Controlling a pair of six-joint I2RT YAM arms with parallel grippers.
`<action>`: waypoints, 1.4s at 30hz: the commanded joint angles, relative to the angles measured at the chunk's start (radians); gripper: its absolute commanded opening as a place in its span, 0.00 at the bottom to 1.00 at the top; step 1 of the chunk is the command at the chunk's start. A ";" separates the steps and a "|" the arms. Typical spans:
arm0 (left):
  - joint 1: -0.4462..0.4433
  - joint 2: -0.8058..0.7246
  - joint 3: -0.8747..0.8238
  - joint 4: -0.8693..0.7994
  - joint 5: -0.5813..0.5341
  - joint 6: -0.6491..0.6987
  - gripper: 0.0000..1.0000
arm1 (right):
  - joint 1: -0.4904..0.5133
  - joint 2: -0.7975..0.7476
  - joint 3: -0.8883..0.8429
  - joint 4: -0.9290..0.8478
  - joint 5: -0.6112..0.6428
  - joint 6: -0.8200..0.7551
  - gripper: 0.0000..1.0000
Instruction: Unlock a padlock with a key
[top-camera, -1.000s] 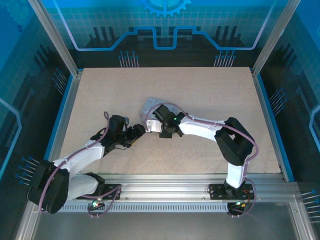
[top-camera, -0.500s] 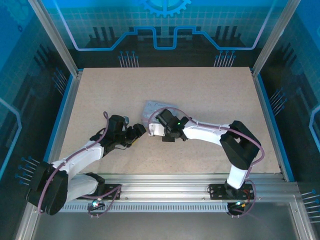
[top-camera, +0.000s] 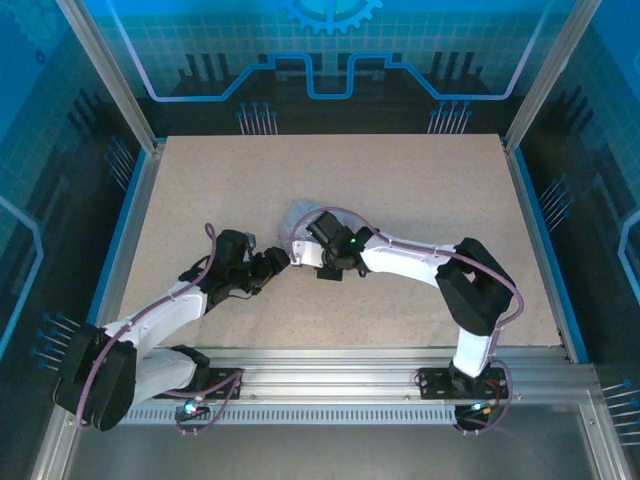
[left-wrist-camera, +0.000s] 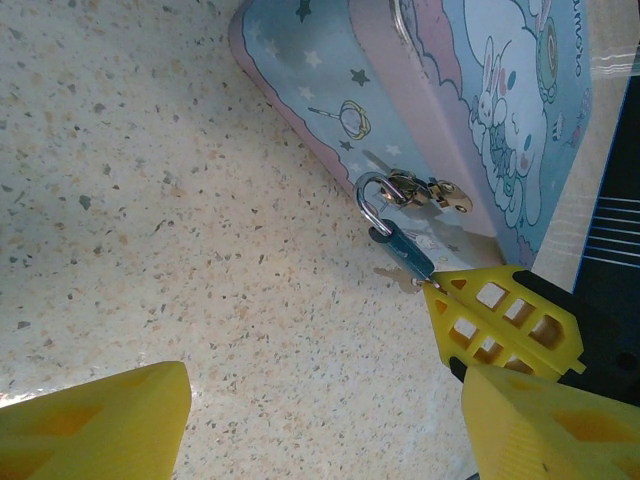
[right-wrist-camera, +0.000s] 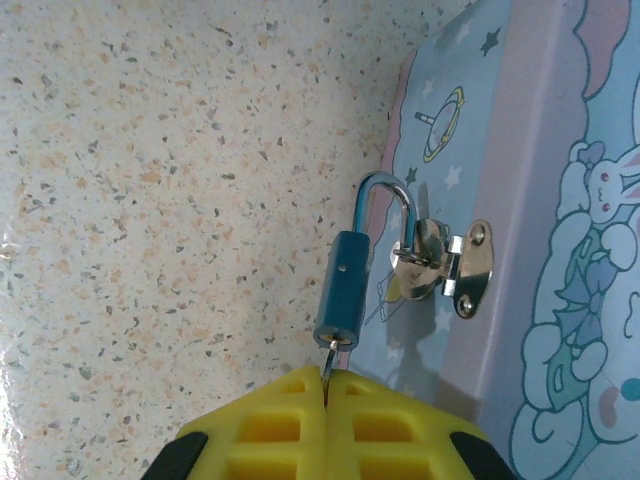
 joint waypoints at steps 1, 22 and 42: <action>-0.003 -0.013 -0.004 -0.010 0.015 0.001 0.73 | -0.008 -0.010 -0.009 0.023 -0.050 0.028 0.00; -0.003 -0.025 -0.009 -0.007 0.011 -0.002 0.73 | -0.033 -0.050 -0.113 0.073 -0.112 0.182 0.00; -0.003 -0.026 -0.019 -0.003 0.013 -0.013 0.73 | -0.077 -0.018 -0.080 0.205 -0.314 0.279 0.00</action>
